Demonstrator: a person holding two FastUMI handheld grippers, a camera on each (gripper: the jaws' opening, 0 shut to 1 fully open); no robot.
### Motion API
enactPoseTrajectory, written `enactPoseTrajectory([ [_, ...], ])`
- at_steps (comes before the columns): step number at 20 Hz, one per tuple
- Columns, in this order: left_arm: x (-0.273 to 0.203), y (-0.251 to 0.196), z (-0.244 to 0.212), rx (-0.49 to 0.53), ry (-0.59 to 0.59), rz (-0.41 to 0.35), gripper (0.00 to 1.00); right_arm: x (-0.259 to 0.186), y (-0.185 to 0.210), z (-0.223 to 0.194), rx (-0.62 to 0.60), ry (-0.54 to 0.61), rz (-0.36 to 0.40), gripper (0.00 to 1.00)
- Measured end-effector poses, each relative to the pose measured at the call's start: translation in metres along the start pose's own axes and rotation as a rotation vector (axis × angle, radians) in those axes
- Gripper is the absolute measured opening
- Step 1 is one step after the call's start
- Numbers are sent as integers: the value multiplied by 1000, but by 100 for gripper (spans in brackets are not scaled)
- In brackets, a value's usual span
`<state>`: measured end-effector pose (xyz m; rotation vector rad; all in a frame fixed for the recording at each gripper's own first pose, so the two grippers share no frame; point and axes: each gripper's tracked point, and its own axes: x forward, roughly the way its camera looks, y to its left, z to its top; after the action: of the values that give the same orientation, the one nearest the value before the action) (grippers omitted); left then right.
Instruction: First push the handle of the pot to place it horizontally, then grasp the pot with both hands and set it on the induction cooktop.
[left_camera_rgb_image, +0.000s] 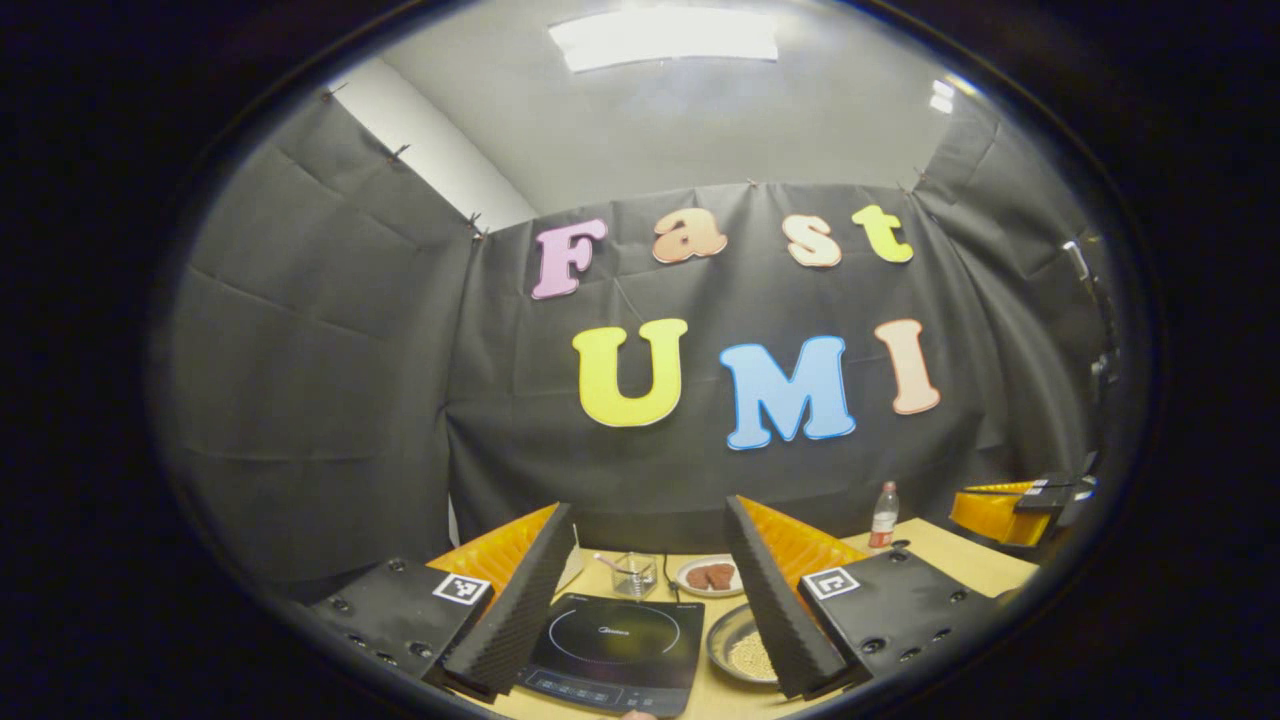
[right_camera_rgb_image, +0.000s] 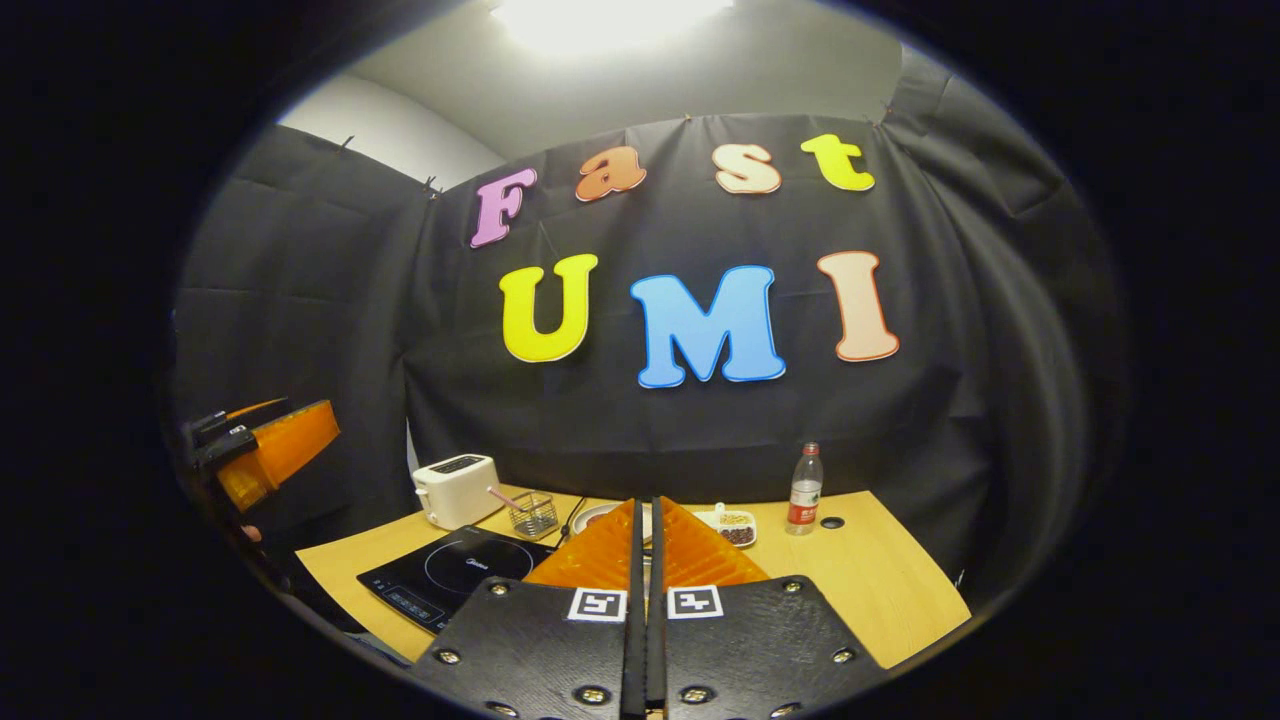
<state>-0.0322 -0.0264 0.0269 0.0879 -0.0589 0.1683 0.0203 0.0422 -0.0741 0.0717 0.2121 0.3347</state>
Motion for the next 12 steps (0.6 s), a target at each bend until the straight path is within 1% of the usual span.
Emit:
enactPoseTrajectory([
  [6, 16, 21, -5, -10, -2, 28, 100, 25, 42, -33, -21, 92, 102, 1],
  [12, 31, 48, -13, -12, 7, 64, 100, 43, 87, -78, -43, 210, 208, 0],
])
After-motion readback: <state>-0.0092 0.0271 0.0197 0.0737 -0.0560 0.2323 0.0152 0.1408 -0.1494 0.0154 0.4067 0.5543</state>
